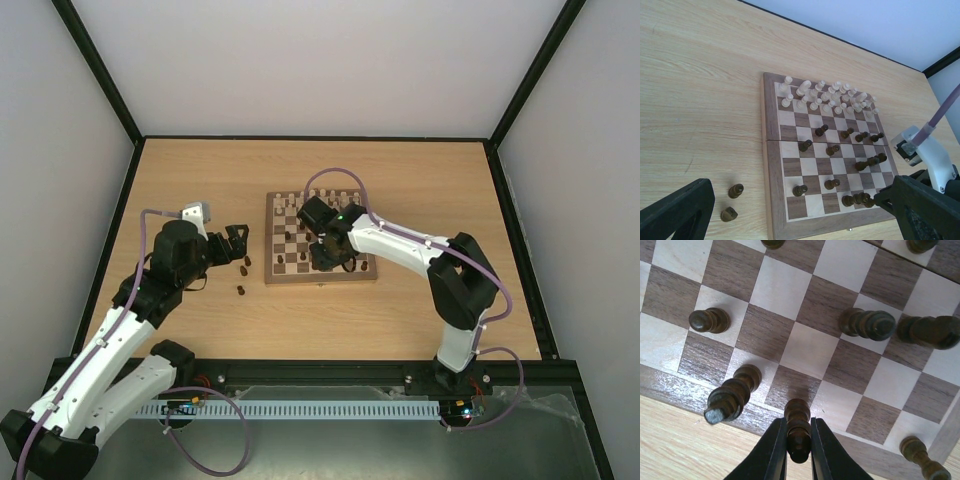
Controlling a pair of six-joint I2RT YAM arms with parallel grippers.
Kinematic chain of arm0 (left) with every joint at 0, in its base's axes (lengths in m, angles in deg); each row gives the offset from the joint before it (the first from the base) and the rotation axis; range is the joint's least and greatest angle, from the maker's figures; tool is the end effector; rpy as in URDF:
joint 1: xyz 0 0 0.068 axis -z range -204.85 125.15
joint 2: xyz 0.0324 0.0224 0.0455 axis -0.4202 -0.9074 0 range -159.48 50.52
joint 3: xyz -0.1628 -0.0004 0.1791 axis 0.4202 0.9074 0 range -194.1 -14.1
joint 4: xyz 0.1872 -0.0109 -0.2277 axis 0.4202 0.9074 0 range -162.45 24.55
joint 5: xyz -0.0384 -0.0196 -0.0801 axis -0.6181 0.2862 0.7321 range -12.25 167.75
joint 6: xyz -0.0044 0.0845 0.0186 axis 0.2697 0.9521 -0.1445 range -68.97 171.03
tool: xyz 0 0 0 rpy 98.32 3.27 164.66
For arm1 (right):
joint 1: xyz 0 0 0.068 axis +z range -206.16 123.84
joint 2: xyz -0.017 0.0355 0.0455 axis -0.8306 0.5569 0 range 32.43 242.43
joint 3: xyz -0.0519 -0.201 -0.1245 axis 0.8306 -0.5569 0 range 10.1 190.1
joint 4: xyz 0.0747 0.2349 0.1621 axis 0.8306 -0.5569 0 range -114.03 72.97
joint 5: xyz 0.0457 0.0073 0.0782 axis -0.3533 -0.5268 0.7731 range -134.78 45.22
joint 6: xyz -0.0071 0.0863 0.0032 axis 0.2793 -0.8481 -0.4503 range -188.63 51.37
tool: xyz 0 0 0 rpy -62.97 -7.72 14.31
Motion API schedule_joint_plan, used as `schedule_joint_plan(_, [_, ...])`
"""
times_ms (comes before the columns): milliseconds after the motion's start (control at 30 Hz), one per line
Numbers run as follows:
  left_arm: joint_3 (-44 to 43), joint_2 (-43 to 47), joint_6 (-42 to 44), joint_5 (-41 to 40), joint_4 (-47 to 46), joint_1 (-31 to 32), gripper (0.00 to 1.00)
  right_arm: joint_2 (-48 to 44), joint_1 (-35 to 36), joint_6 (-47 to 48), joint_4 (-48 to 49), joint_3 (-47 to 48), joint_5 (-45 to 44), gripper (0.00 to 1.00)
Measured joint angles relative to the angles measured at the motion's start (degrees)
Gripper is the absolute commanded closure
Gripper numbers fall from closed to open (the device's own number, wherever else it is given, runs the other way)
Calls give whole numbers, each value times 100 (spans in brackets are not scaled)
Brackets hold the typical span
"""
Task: Set up the chess pieces on the board
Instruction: Place the chess piece on the chessboard.
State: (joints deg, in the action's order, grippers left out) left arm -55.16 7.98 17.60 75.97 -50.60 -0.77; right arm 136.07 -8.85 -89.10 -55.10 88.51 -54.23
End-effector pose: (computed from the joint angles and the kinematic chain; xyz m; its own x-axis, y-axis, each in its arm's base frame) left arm 0.2468 -0.1076 0.2635 -0.5119 -0.3743 -0.7732 0.1194 0.8603 -0.4956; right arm 0.2949 0.3010 0.1402 -0.8034 -0.3623 -0.4725 -0.4205 0.9071 0.0196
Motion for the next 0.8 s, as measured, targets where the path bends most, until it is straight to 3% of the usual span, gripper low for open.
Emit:
schedule_joint_plan(567, [0, 0, -2, -22, 0, 0, 1, 280, 0, 98, 116, 109, 42, 86])
schedule_joint_plan(800, [0, 0, -2, -24, 0, 0, 1, 319, 0, 105, 125, 149, 48, 69])
